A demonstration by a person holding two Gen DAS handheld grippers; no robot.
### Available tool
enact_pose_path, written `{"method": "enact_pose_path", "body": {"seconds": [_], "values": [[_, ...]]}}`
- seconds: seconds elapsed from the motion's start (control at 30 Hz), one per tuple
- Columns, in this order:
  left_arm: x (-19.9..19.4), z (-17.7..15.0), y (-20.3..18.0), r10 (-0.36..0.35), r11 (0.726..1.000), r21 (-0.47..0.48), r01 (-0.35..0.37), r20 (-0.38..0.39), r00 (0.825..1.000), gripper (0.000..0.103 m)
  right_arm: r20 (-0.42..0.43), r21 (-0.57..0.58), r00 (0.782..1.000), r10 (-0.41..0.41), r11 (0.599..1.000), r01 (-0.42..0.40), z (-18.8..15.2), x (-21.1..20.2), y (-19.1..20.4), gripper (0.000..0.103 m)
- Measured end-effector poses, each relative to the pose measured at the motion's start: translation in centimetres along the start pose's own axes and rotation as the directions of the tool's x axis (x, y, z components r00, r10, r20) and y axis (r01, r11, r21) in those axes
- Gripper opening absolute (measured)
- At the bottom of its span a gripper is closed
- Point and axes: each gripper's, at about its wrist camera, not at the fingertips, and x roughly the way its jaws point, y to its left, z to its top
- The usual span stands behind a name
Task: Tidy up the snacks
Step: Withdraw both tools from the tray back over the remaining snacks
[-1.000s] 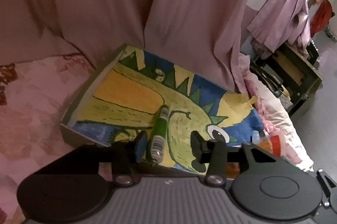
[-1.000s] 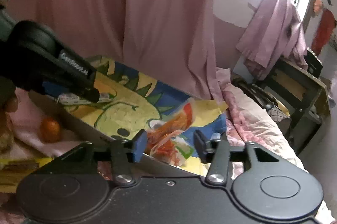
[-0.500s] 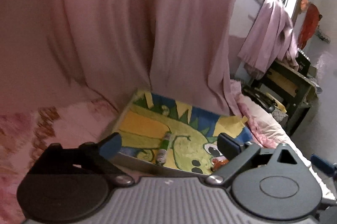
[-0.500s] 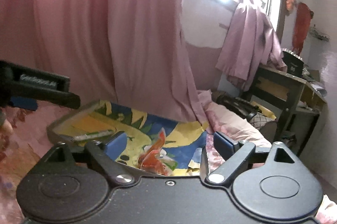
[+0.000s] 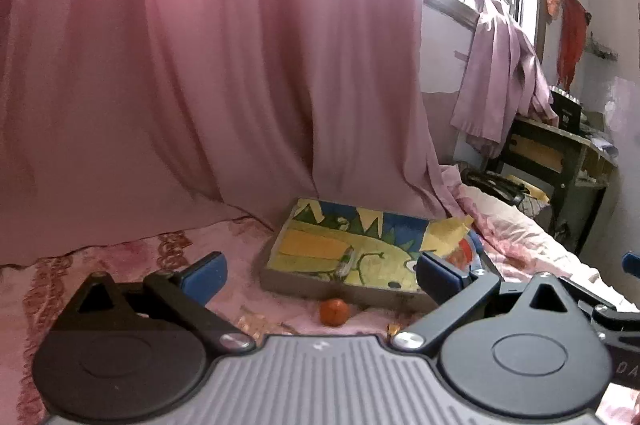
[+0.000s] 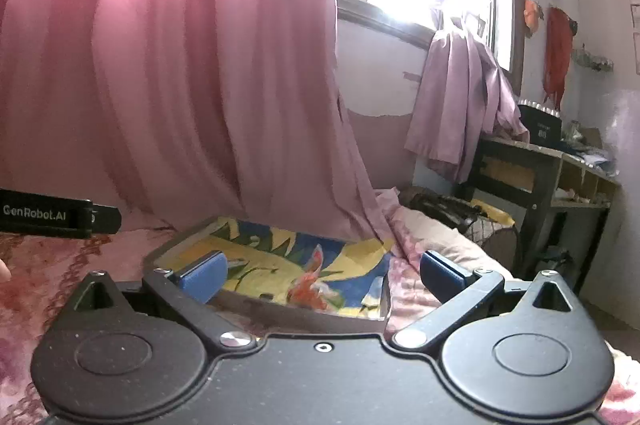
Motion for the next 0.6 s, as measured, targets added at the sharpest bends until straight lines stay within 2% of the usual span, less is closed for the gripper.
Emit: {"method": "enact_pose_path", "body": {"seconds": [0.33, 0.6], "values": [[-5.4, -2.7, 0.1, 0.052, 0.997, 0.059, -0.051, -0.016, 0.998, 0.103, -0.070, 0.109, 0.997, 0.036, 0.994, -0.028, -1.4, -5.1, -1.0, 0.102], [-8.3, -4.8, -0.7, 0.045, 0.994, 0.107, -0.039, -0.059, 0.997, 0.103, -0.151, 0.183, 0.987, 0.050, 0.983, -0.021, -2.9, -7.7, -2.0, 0.102]]}}
